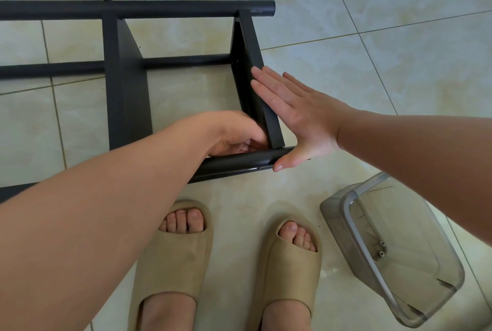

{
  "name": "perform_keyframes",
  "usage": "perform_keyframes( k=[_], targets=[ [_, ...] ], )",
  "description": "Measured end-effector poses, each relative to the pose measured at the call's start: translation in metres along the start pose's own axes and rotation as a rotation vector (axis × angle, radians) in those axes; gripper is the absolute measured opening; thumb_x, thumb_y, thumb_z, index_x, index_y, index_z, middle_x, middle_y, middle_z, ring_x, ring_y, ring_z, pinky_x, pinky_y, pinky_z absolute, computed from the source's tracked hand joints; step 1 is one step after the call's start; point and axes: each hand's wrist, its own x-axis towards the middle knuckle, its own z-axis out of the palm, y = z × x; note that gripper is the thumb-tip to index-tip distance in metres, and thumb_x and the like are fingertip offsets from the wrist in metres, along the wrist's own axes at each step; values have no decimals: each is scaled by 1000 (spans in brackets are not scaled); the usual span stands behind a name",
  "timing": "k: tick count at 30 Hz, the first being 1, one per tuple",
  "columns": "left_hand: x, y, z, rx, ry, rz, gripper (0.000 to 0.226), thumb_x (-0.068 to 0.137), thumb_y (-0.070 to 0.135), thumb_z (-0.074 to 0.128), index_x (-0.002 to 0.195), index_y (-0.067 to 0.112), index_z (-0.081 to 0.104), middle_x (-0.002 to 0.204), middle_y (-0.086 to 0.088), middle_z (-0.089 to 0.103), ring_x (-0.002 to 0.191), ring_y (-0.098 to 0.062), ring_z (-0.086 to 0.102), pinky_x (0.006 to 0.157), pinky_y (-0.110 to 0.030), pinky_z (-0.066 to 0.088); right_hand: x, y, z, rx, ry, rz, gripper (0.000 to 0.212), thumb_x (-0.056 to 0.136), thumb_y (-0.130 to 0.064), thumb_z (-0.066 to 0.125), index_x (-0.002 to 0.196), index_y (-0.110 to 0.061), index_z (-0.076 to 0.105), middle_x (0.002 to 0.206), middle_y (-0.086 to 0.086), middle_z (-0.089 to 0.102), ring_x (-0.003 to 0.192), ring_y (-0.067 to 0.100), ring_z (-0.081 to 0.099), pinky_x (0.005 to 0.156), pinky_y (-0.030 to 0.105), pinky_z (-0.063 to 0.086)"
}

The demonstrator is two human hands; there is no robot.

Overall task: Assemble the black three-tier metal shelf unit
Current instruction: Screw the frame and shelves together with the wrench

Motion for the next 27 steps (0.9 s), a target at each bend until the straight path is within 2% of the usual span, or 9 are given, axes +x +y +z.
perform_keyframes(
  k=[2,4,6,9,13,19,21,24,27],
  targets=[
    [-1,-2,0,1,3,-31,11,90,5,62,92,5,72,81,-12,74,80,-26,71,86,-40,56,0,0,-1,-3,-12,5,144,58,-99,40,159,-14,-19,165,2,-29,152,18,-26,126,41,-8],
    [-1,-4,0,-1,0,-53,11,90,9,64,87,8,73,79,-11,74,81,-27,70,86,-39,55,0,0,-1,-2,-11,6,144,58,-99,40,159,-14,-19,165,3,-29,152,18,-25,126,40,-9],
    [-1,-4,0,-2,1,-49,13,90,7,63,81,9,72,68,-7,72,73,-23,69,85,-37,54,0,-1,-1,5,-5,3,144,59,-98,41,159,-14,-18,165,3,-28,152,19,-25,126,41,-9],
    [-2,1,-1,7,6,-43,16,91,2,62,79,8,69,63,-5,69,60,-16,68,72,-30,54,0,-1,0,3,2,3,144,59,-99,41,159,-14,-18,165,3,-29,152,18,-26,126,42,-8],
    [-3,4,0,6,5,-36,18,91,-4,59,80,7,68,63,-7,69,59,-17,69,80,-34,55,0,-1,0,-1,2,2,144,59,-99,40,159,-13,-17,165,3,-28,152,18,-26,126,42,-8],
    [1,2,-1,1,10,-11,15,92,-8,56,94,3,66,74,-12,70,72,-24,69,90,-39,54,0,-1,-1,-4,-1,-1,144,59,-100,39,159,-13,-17,165,4,-28,152,19,-25,126,42,-7],
    [1,0,-2,-9,5,3,16,91,-8,56,99,1,67,84,-17,70,78,-27,70,92,-41,54,0,-2,-1,-4,1,-3,144,59,-100,38,159,-13,-17,165,4,-27,152,19,-25,126,42,-7],
    [3,-4,-2,-15,0,33,26,91,-7,57,116,-7,63,100,-23,66,90,-32,68,94,-42,54,0,-2,-1,-3,-2,-1,144,59,-99,39,159,-13,-18,165,4,-28,152,19,-25,126,41,-8],
    [6,-9,-3,-5,-4,65,33,91,-7,57,123,-12,58,104,-24,61,94,-33,65,92,-41,54,0,-1,-2,-7,-1,1,144,59,-99,40,159,-12,-17,165,4,-28,152,19,-26,126,41,-8]
  ],
)
